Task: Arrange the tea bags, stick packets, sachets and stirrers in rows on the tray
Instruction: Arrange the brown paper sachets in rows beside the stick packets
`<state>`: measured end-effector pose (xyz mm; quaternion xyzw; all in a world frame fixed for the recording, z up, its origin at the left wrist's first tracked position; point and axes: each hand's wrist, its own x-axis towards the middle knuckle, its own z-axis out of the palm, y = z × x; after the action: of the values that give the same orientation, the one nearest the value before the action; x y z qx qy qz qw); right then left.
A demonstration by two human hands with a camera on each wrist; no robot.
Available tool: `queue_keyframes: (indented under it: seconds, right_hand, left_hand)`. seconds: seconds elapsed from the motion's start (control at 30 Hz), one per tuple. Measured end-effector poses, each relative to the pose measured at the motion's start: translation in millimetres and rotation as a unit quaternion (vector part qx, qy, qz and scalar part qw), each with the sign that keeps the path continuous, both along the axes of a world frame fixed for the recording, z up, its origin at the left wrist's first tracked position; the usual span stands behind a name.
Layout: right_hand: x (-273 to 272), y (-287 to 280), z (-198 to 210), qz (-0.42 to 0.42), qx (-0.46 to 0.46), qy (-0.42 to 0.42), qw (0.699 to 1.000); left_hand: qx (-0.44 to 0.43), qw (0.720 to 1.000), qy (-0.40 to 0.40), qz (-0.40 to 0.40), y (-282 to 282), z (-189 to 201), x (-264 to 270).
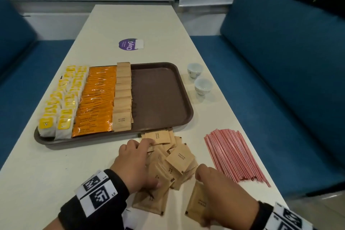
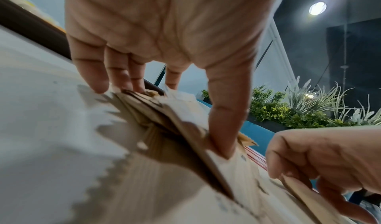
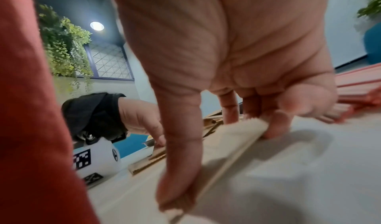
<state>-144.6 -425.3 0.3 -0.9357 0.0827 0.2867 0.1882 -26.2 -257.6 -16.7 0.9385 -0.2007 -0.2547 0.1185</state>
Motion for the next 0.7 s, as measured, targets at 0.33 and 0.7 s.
queue_keyframes:
  seconds: [0.33,0.7]
  right_hand:
    - [38,0,16,-0.074,0.121,-0.062,0.988]
    - [76,12,-4,-0.055,-0.031,-0.062,0.996]
  left_hand:
    - [-0.008,1.000,0.012,0.020,-1,-3,1]
    - [-0.064,0.997,0.046,0.023,-3,-3,1]
